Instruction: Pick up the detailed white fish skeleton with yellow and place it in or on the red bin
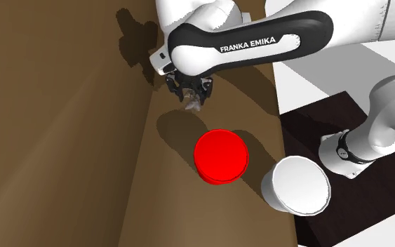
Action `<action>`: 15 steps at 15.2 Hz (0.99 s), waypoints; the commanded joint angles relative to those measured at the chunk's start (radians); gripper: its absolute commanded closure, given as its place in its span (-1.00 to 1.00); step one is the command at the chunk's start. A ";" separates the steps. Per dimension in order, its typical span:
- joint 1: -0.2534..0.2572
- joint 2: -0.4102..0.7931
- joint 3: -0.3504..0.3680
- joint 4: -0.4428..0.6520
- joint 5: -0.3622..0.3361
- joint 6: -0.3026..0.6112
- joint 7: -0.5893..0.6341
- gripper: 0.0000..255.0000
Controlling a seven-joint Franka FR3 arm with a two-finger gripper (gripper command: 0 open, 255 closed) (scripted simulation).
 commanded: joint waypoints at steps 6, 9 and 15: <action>0.007 -0.037 -0.013 0.050 -0.032 -0.075 0.028 1.00; 0.009 -0.049 -0.018 0.077 -0.043 -0.109 0.039 1.00; 0.008 -0.067 -0.025 0.136 -0.060 -0.180 0.057 1.00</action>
